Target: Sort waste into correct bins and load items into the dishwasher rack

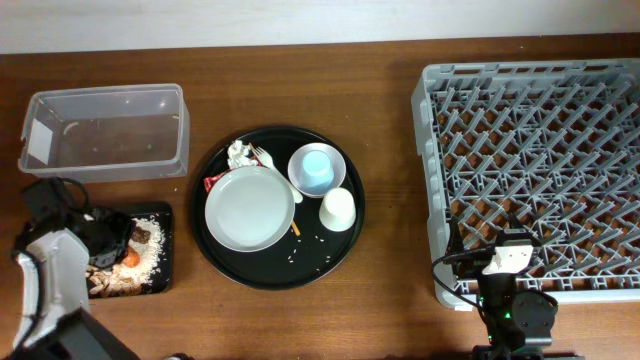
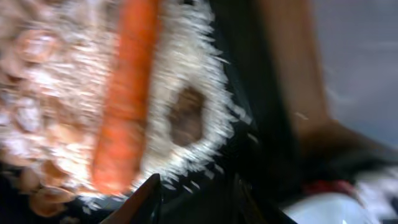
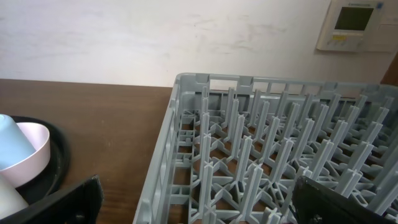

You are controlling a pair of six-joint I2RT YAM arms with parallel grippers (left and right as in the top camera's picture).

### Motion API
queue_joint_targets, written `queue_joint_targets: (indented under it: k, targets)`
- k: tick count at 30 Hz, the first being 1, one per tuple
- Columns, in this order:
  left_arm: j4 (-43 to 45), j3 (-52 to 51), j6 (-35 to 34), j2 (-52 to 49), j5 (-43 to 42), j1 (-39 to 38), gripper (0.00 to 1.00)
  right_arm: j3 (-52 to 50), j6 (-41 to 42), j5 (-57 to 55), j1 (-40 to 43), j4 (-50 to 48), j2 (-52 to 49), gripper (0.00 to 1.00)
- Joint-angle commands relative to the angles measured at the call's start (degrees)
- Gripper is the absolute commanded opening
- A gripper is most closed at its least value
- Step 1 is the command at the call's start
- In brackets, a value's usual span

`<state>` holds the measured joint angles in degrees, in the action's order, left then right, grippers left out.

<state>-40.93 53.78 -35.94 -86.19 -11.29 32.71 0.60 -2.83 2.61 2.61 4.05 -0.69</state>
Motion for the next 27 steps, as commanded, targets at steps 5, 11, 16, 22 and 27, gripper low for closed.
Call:
queue_joint_targets:
  k: [5, 11, 16, 22, 27]
  targets:
    - [-1.01, -0.28, 13.94, 16.24, -22.14, -2.03, 0.40, -0.28, 0.07, -0.28, 0.42, 0.28, 0.37, 0.99]
    - [-3.10, -0.28, 21.92, 22.69, -25.40, -16.17, 0.60, -0.28, 0.07, -0.28, 0.42, 0.28, 0.37, 0.99]
    - [-3.06, -0.28, 23.26, 20.04, -16.20, -34.91, 0.61, -0.28, 0.07, -0.28, 0.42, 0.28, 0.37, 0.99]
    - [-2.10, -0.28, 23.19, 13.09, -6.25, -47.25, 0.65, -0.28, 0.07, -0.28, 0.42, 0.28, 0.37, 0.99]
    - [-1.14, -0.28, 23.21, 5.84, -6.23, -50.25, 0.72, -0.28, 0.07, -0.28, 0.42, 0.28, 0.37, 0.99]
